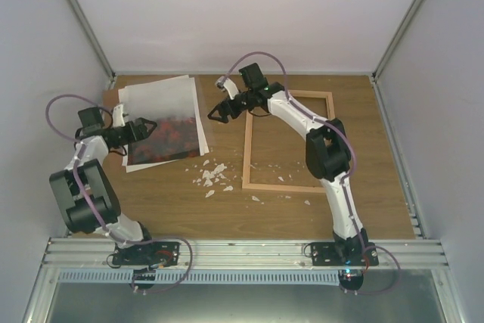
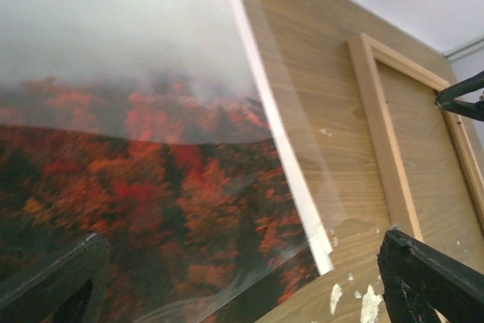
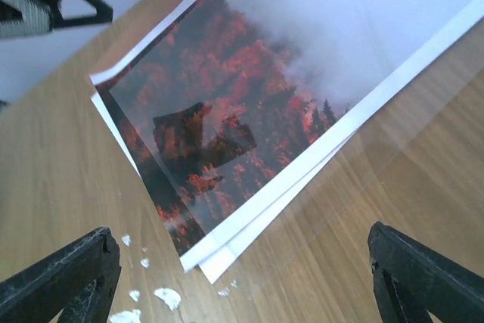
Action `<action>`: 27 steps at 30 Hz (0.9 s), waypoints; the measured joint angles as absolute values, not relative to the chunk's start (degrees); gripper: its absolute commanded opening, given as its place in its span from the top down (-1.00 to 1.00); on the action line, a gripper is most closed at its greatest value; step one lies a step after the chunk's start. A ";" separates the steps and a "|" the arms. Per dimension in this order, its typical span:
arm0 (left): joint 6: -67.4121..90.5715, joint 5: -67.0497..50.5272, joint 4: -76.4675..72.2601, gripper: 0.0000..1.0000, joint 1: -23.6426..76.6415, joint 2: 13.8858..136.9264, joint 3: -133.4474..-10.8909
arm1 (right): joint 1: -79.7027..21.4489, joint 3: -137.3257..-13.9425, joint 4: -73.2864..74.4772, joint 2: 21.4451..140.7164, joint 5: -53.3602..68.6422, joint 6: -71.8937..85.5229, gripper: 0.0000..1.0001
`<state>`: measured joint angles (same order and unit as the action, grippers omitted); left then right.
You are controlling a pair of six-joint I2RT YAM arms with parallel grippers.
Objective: Put the photo into the frame
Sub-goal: Move the photo frame to the center of the board, then pick up the photo frame item at the center of the board.
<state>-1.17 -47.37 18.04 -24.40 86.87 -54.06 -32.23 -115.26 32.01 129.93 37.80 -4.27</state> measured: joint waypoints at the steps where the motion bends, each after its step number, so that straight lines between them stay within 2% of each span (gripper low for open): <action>1: -1.52 -47.57 18.46 -0.87 -25.34 88.12 -54.11 | -31.73 -115.50 30.92 130.80 39.40 -1.87 -0.80; 7: -3.07 -46.68 20.03 -0.79 -28.45 94.28 -54.48 | -29.69 -116.14 27.49 138.91 45.39 11.66 -0.91; 11: -3.11 -45.56 20.25 -0.78 -28.67 95.88 -54.48 | -29.67 -116.14 26.55 142.15 46.85 18.09 -0.89; 27: -1.96 -39.16 18.59 -0.69 -28.67 100.18 -56.95 | -29.67 -114.08 18.79 144.44 52.95 39.55 -0.87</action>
